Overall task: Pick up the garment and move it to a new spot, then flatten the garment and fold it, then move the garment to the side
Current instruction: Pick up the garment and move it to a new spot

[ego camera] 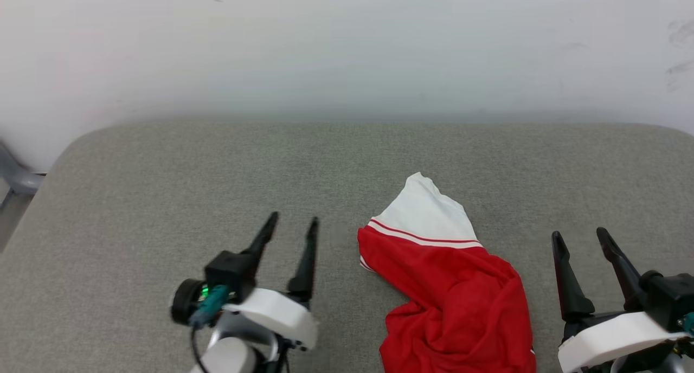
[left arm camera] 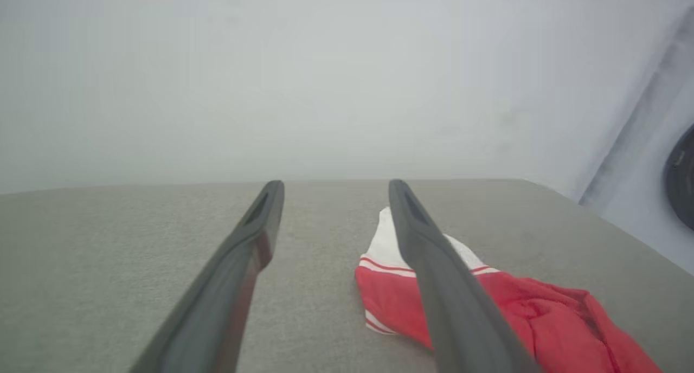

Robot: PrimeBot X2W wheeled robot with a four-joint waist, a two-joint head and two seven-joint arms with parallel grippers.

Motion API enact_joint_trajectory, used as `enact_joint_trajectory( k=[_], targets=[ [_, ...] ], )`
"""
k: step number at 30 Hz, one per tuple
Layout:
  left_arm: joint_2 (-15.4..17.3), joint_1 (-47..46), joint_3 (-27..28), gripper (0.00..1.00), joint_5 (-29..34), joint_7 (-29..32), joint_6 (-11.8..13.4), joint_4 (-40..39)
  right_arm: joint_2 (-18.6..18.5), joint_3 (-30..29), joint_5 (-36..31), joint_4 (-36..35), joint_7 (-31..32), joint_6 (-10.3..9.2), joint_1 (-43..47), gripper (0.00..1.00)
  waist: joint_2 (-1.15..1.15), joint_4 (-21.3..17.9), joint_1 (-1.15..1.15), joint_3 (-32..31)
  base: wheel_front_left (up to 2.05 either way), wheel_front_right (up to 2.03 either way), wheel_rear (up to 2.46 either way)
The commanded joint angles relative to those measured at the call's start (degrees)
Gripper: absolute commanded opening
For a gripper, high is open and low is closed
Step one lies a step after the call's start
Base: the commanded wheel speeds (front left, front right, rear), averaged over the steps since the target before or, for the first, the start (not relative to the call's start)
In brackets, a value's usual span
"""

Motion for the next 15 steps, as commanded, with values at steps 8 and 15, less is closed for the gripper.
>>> enact_joint_trajectory(
  k=[8, 15],
  targets=[
    [3.9, 8.1, 10.2, 1.00, 1.5, -0.1, 2.4, -4.3, 0.1, 0.3, 0.2, 0.6, 0.2, -0.05, 1.4, 1.00, 0.00, 1.2, 0.00, -1.3, 0.00, 0.00, 0.00],
    [5.1, 12.6, 13.8, 1.00, 1.1, -0.1, 1.4, -6.7, 0.1, 0.3, 0.4, 0.7, 0.5, -0.05, 2.1, 1.00, 0.00, 1.5, 0.00, -1.9, 0.00, 0.00, 0.00]
  ],
)
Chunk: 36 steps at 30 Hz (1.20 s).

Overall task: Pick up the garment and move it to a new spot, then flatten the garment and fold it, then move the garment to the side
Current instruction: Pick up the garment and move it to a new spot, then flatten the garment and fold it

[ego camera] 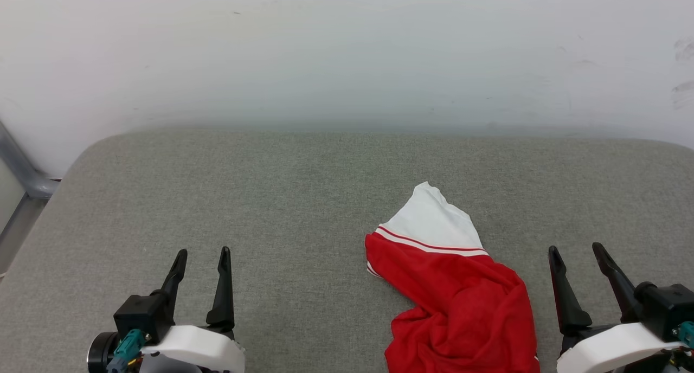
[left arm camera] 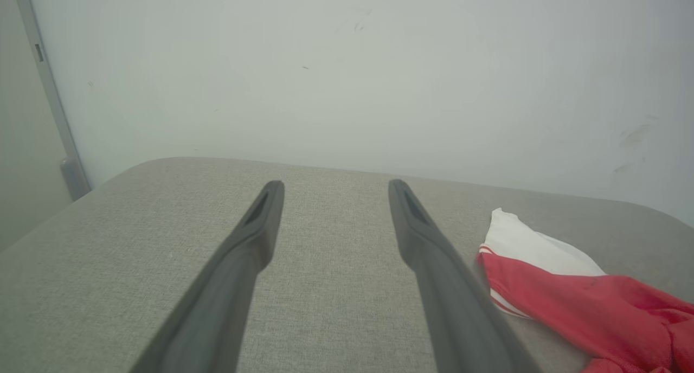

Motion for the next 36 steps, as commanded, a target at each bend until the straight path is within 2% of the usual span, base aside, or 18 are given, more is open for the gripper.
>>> enact_joint_trajectory(
  k=[1, 13, 16, 22, 28, 36],
  targets=[
    [0.2, 0.5, 0.2, 1.00, -0.1, -0.1, -0.2, -0.2, 0.1, 0.0, 0.1, -0.1, 0.1, -0.05, 0.3, 1.00, 0.00, 0.0, 0.00, 0.0, 0.00, 0.00, 0.00],
    [-0.7, 0.4, 0.6, 1.00, 0.4, -0.1, -1.1, -0.7, 0.1, -1.6, 1.1, 0.7, 1.2, -0.06, 0.2, 1.00, 0.00, 0.6, 0.00, 0.1, 0.00, 0.00, 0.00],
    [-1.2, -0.7, 0.7, 1.00, 0.9, -0.1, -1.3, -1.1, 0.1, -3.4, 2.8, 3.1, 2.5, -0.05, -1.4, 1.00, 0.00, 1.5, 0.00, 1.1, 0.00, 0.00, 0.00],
    [-3.3, -2.7, 1.0, 1.00, 1.7, -0.1, -2.1, -1.6, -0.2, -8.9, 5.3, 12.5, 8.1, -0.05, -6.7, 1.00, 0.00, 5.1, 0.00, 4.2, 0.00, 0.00, 0.00],
    [-5.8, -5.5, 1.8, 1.00, 3.5, -0.1, -3.2, -3.4, -4.3, -11.0, 7.5, 20.3, 18.6, -0.05, -16.8, 1.00, 0.00, 8.9, 0.00, 9.7, 0.00, 0.00, 0.00],
    [-10.2, -9.6, 2.7, 1.00, 5.6, -0.1, -6.2, -4.6, -13.8, -3.5, 11.7, 27.4, 32.6, -0.05, -30.0, 1.00, 0.00, 14.5, 0.00, 16.2, 0.00, 0.00, 0.00]
  ],
)
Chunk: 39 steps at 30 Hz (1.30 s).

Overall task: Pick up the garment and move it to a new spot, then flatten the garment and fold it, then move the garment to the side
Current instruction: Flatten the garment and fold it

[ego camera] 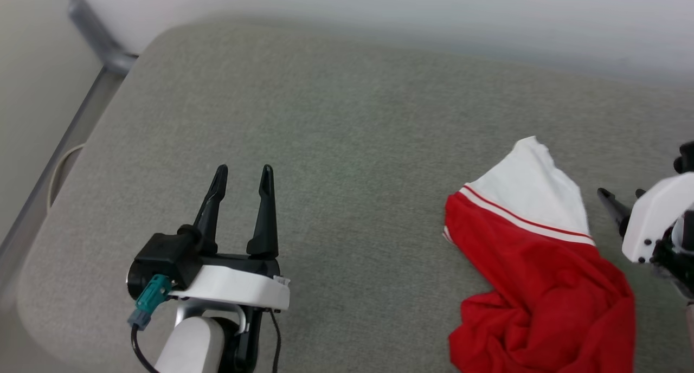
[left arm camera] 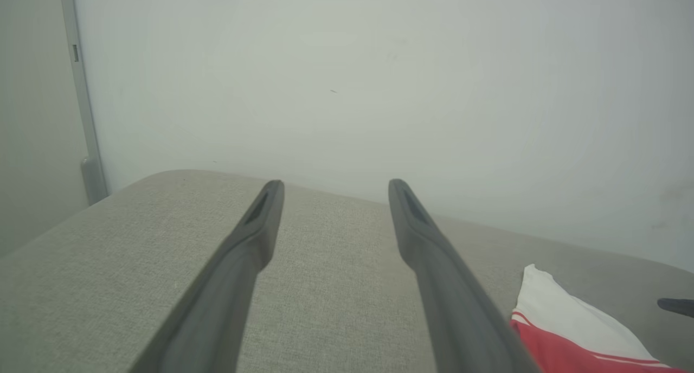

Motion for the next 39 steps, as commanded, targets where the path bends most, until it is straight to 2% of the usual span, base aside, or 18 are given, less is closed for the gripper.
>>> enact_joint_trajectory(
  k=[1, 5, 10, 15, 16, 17, 18, 20, 23, 30, 34, 39],
  targets=[
    [-1.0, -1.0, 0.2, 1.00, 0.4, -0.1, -0.7, 0.0, -1.9, 2.1, 1.0, 1.4, 2.7, -0.04, -2.3, 1.00, 0.00, 3.9, -0.01, 3.7, 0.00, 0.00, 0.00],
    [-2.5, -1.3, 1.1, 1.00, 0.8, -0.1, -1.3, -0.6, -4.8, 6.7, 2.8, 3.3, 8.4, -0.04, -6.3, 1.00, 0.00, 6.4, -0.01, 6.2, 0.00, 0.00, 0.00],
    [-3.3, -1.5, 1.8, 1.00, 0.7, -0.1, -1.9, -1.3, -7.6, 11.8, 4.9, 5.3, 12.0, -0.04, -9.5, 1.00, 0.00, 8.7, -0.01, 8.8, 0.00, 0.00, 0.00],
    [-3.5, -2.0, 1.7, 1.00, -0.8, -0.1, -1.8, -1.1, -8.6, 16.9, 7.5, 10.9, 20.0, -0.01, -7.3, 1.00, 0.00, 9.9, -0.01, 10.0, 0.00, 0.00, 0.00],
    [-3.6, -2.0, 1.5, 1.00, -1.2, -0.1, -1.7, -1.1, -8.4, 16.9, 8.1, 12.0, 20.9, -0.02, -6.6, 0.47, 0.00, 9.9, -0.01, 10.1, 0.00, 0.00, 0.00],
    [-3.6, -2.2, 1.3, 1.00, -1.5, -0.1, -1.4, -1.1, -8.4, 17.4, 8.6, 12.9, 21.8, -0.02, -6.2, 0.19, 0.00, 9.8, -0.01, 10.3, 0.00, 0.00, 0.00],
    [-3.6, -2.3, 1.2, 1.00, -1.8, -0.1, -1.2, -1.1, -8.5, 17.8, 9.0, 13.7, 22.7, -0.02, -6.0, 0.00, 0.00, 9.8, -0.01, 10.4, 0.00, 0.00, 0.00],
    [-3.6, -2.2, 0.9, 1.00, -2.0, -0.1, -1.1, -0.8, -8.5, 18.0, 9.9, 14.4, 23.6, -0.01, -6.1, 0.00, 0.00, 9.7, -0.01, 10.6, 0.00, 0.00, 0.00],
    [-3.6, -2.4, 0.8, 1.00, -1.7, -0.1, -0.9, -0.3, -9.6, 18.0, 10.4, 13.5, 21.5, -0.03, -8.3, 0.00, 0.00, 9.2, -0.01, 10.4, 0.00, 0.00, 0.00],
    [-3.6, -1.2, 1.9, 1.00, -0.1, -0.1, -1.0, 0.7, -12.0, 12.7, 10.4, 8.4, 11.9, -0.07, -14.1, 0.00, 0.00, 6.0, -0.01, 7.6, 0.00, 0.00, 0.00],
    [-3.5, 0.1, 3.8, 1.00, 1.4, -0.1, -1.6, 1.2, -11.6, 8.6, 9.2, 5.2, 7.9, -0.06, -10.6, 0.00, 0.00, 2.1, -0.01, 5.0, 0.00, 0.00, 0.00],
    [-2.9, 1.6, 5.3, 1.00, 2.8, -0.1, -2.3, 1.0, -10.4, 0.9, 6.9, 1.3, 6.3, -0.05, -3.0, 0.00, 0.00, -3.2, -0.01, 2.7, 0.00, 0.00, 0.00]
  ],
)
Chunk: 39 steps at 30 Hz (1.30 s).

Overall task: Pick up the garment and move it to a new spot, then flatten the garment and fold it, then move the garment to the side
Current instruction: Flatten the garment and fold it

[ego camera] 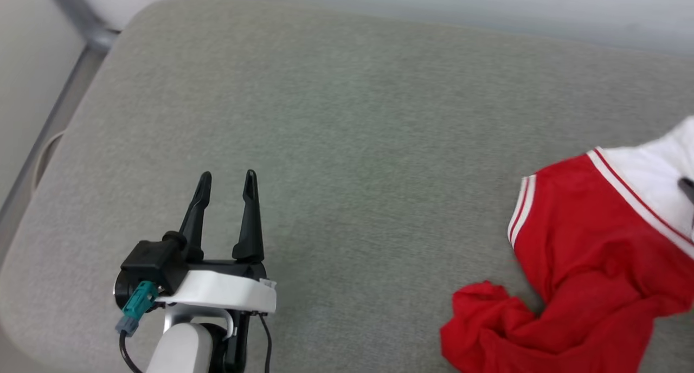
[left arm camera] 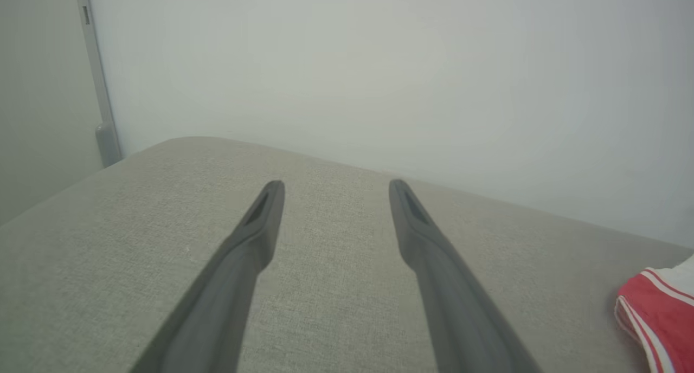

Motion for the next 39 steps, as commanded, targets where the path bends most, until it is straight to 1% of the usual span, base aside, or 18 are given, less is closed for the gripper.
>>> enact_joint_trajectory(
  k=[1, 2, 3, 4, 5, 6, 7, 10, 13, 14, 15, 16, 17, 18, 22, 29, 33, 39],
  targets=[
    [0.6, 1.1, 0.6, 1.00, 0.6, -0.1, -0.2, 0.1, 1.3, -3.3, -1.1, -1.4, -0.4, -0.07, 4.5, 0.00, 0.00, -4.9, -0.01, -2.9, 0.00, 0.00, 0.00],
    [0.7, 1.1, 0.8, 1.00, 0.7, -0.1, -0.3, 0.2, 2.0, -5.0, -1.5, -1.8, -0.3, -0.07, 6.5, 0.00, 0.00, -5.8, -0.01, -3.2, 0.00, 0.00, 0.00],
    [0.7, 1.1, 0.8, 1.00, 0.7, -0.1, -0.3, 0.2, 2.0, -5.0, -1.5, -1.8, -0.3, -0.07, 6.5, 0.00, 0.00, -5.8, -0.01, -3.2, 0.00, 0.00, 0.00],
    [0.8, 1.2, 0.9, 1.00, 0.9, -0.1, -0.4, 0.3, 2.6, -7.0, -2.1, -2.1, -0.5, -0.07, 8.7, 0.00, 0.00, -6.7, -0.01, -3.5, 0.00, 0.00, 0.00],
    [1.1, 1.6, 1.1, 1.00, 1.1, -0.1, -0.3, 0.6, 4.3, -10.5, -2.7, -2.3, -0.9, -0.07, 12.7, 0.00, 0.00, -8.2, -0.01, -3.8, 0.00, 0.00, 0.00],
    [1.1, 1.6, 1.1, 1.00, 1.1, -0.1, -0.3, 0.6, 4.3, -10.5, -2.7, -2.3, -0.9, -0.07, 12.7, 0.00, 0.00, -8.2, -0.01, -3.8, 0.00, 0.00, 0.00],
    [1.0, 1.7, 1.0, 1.00, 1.1, -0.1, -0.4, 0.7, 5.1, -12.2, -3.3, -2.2, -1.3, -0.07, 14.6, 0.00, 0.00, -8.7, -0.01, -3.9, 0.00, 0.00, 0.00],
    [1.3, 1.8, 1.0, 1.00, 1.1, -0.1, -0.3, 1.0, 8.1, -16.3, -4.1, -1.7, -2.8, -0.06, 19.2, 0.00, 0.00, -10.0, -0.01, -3.9, 0.00, 0.00, 0.00],
    [1.6, 1.8, 0.9, 1.00, 1.3, 0.1, -0.1, 1.4, 11.1, -18.3, -4.7, -0.1, -4.9, -0.08, 22.2, 0.00, 0.00, -10.7, -0.01, -3.9, 0.00, 0.00, 0.00],
    [1.7, 1.9, 0.9, 1.00, 1.4, 0.1, 0.0, 1.6, 11.9, -18.4, -5.0, 0.7, -5.9, -0.08, 22.5, 0.14, 0.00, -10.9, -0.01, -3.9, 0.00, 0.00, 0.00],
    [1.8, 2.0, 1.0, 1.00, 1.3, 0.2, 0.1, 1.7, 12.6, -18.5, -5.0, 1.4, -6.8, -0.08, 22.6, 0.34, 0.00, -11.1, -0.01, -3.9, 0.00, 0.00, 0.00],
    [1.9, 2.0, 1.0, 1.00, 1.3, 0.3, 0.2, 1.7, 13.3, -18.5, -4.7, 2.0, -7.9, -0.08, 22.4, 0.58, 0.00, -11.2, -0.01, -4.0, 0.00, 0.00, 0.00],
    [2.1, 2.1, 1.1, 1.00, 1.2, 0.4, 0.2, 1.7, 13.5, -18.4, -4.9, 2.4, -9.6, -0.08, 22.0, 0.95, 0.00, -11.2, -0.01, -4.1, 0.00, 0.00, 0.00],
    [2.2, 2.1, 1.0, 1.00, 1.2, 0.6, 0.3, 1.8, 13.8, -18.1, -5.0, 2.7, -11.4, -0.08, 21.5, 1.00, 0.00, -11.3, -0.01, -4.2, 0.00, 0.00, 0.00],
    [2.7, 2.8, 0.9, 1.00, 1.0, 1.1, 0.4, 2.0, 13.9, -17.0, -5.7, 2.3, -20.8, -0.08, 19.8, 1.00, 0.00, -11.2, -0.01, -5.3, 0.00, 0.00, 0.00],
    [3.1, 3.9, 0.4, 1.00, 0.9, 1.9, 0.5, 2.9, 15.0, -13.5, -10.6, -1.5, -38.4, -0.07, 19.9, 1.00, 0.00, -10.5, -0.01, -8.2, 0.00, 0.00, 0.00],
    [3.1, 4.8, 0.0, 1.00, 0.8, 2.4, 0.8, 3.7, 16.5, -10.7, -13.0, -4.6, -43.7, -0.07, 21.7, 1.00, 0.00, -10.1, -0.01, -10.5, 0.00, 0.00, 0.00],
    [3.5, 6.9, -0.5, 1.00, 0.6, 3.6, 0.9, 4.3, 18.7, -5.2, -17.1, -10.8, -46.1, -0.08, 26.7, 1.00, 0.00, -9.6, -0.01, -14.2, 0.00, 0.00, 0.00]
  ],
)
